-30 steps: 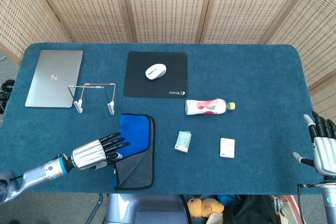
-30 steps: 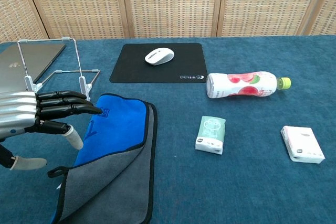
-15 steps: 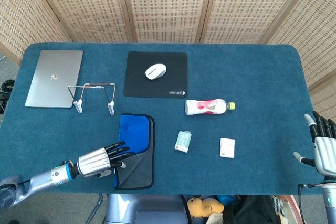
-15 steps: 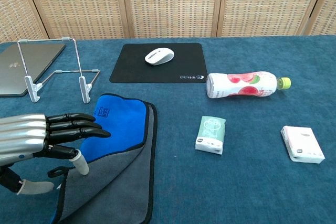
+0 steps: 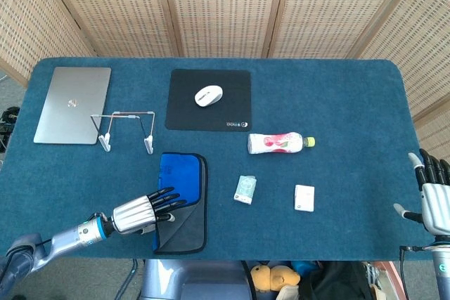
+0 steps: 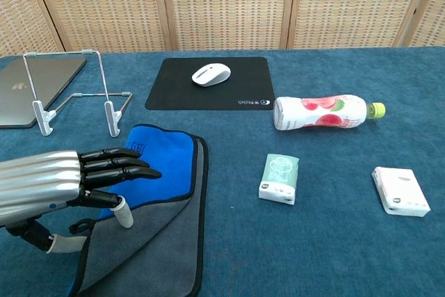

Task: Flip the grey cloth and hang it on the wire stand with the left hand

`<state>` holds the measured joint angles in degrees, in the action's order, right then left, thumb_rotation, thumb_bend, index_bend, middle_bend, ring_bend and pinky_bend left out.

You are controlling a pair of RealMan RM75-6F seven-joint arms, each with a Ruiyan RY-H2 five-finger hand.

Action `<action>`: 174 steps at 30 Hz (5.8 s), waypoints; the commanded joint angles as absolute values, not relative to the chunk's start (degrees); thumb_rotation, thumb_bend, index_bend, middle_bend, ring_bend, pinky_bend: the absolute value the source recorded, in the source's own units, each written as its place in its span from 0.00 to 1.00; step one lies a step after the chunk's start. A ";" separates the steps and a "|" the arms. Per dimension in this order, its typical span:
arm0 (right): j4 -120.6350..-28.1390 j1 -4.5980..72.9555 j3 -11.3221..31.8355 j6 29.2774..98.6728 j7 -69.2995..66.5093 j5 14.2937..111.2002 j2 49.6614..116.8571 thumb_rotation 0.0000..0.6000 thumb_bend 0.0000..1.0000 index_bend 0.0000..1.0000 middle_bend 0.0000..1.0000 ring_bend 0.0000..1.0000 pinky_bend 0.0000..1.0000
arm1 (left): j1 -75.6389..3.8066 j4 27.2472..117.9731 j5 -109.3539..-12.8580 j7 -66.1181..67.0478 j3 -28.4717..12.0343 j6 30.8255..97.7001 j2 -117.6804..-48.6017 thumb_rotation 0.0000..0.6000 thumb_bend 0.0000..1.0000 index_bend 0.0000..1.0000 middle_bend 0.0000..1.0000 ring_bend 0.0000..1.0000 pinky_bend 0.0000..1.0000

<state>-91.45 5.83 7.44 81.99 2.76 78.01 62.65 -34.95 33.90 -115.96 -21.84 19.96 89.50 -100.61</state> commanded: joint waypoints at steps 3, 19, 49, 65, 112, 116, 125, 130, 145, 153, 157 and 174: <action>-91.49 5.85 7.47 81.95 2.64 78.01 62.61 1.00 0.00 0.00 0.00 0.00 0.00 | -34.99 33.14 -116.01 -21.90 19.85 89.43 -101.82 1.00 0.33 0.40 0.00 0.00 0.00; -91.52 5.81 7.49 81.90 2.10 77.99 62.39 1.00 0.00 0.00 0.00 0.00 0.00 | -35.53 32.11 -116.14 -20.77 18.79 92.20 -103.77 1.00 0.42 0.60 0.00 0.00 0.00; -92.14 5.14 7.55 82.14 0.19 77.66 61.16 1.00 0.00 0.00 0.00 0.00 0.00 | -46.25 39.67 -127.39 4.86 20.53 90.47 -104.88 1.00 0.33 0.00 0.00 0.00 0.00; -92.37 5.14 7.45 82.16 0.13 78.02 61.08 1.00 0.00 0.00 0.00 0.00 0.00 | -45.90 60.32 -108.29 0.96 9.36 79.72 -94.04 1.00 0.32 0.00 0.00 0.00 0.00; -91.19 6.36 7.99 79.57 2.25 75.13 62.57 1.00 0.00 0.00 0.00 0.00 0.00 | -55.35 72.38 -47.03 26.61 -8.81 38.94 -90.53 1.00 0.34 0.25 0.00 0.00 0.00; -91.07 6.37 8.02 79.47 2.03 75.04 62.55 1.00 0.00 0.00 0.00 0.00 0.00 | -56.04 71.80 -45.01 28.07 -7.98 39.40 -90.78 1.00 0.35 0.26 0.00 0.00 0.00; -91.13 6.42 8.01 79.37 2.13 74.94 62.56 1.00 0.00 0.00 0.00 0.00 0.00 | -56.42 70.21 -43.17 28.69 -6.69 39.92 -92.22 1.00 0.35 0.27 0.00 0.00 0.00; -91.17 6.38 8.01 79.46 2.10 74.94 62.56 1.00 0.00 0.00 0.00 0.00 0.00 | -56.44 69.21 -42.95 28.46 -6.07 39.67 -92.82 1.00 0.36 0.29 0.00 0.00 0.00; -91.16 6.44 7.98 79.25 1.82 74.90 62.50 1.00 0.00 0.00 0.00 0.00 0.00 | -55.21 68.37 -43.99 25.20 -5.30 38.97 -93.14 1.00 0.38 0.31 0.00 0.00 0.00; -91.30 6.43 7.91 79.32 1.78 75.08 62.47 1.00 0.00 0.00 0.00 0.00 0.00 | -54.12 67.45 -46.30 22.90 -5.00 38.97 -93.28 1.00 0.38 0.40 0.00 0.00 0.00; -91.35 6.44 7.86 79.26 1.80 75.10 62.48 1.00 0.00 0.00 0.00 0.00 0.00 | -53.98 66.96 -46.88 23.10 -4.67 39.24 -93.56 1.00 0.38 0.41 0.00 0.00 0.00; -91.46 6.50 7.90 79.14 1.42 75.11 62.35 1.00 0.00 0.00 0.00 0.00 0.00 | -54.15 67.12 -45.98 24.23 -4.77 39.32 -94.68 1.00 0.38 0.60 0.00 0.00 0.00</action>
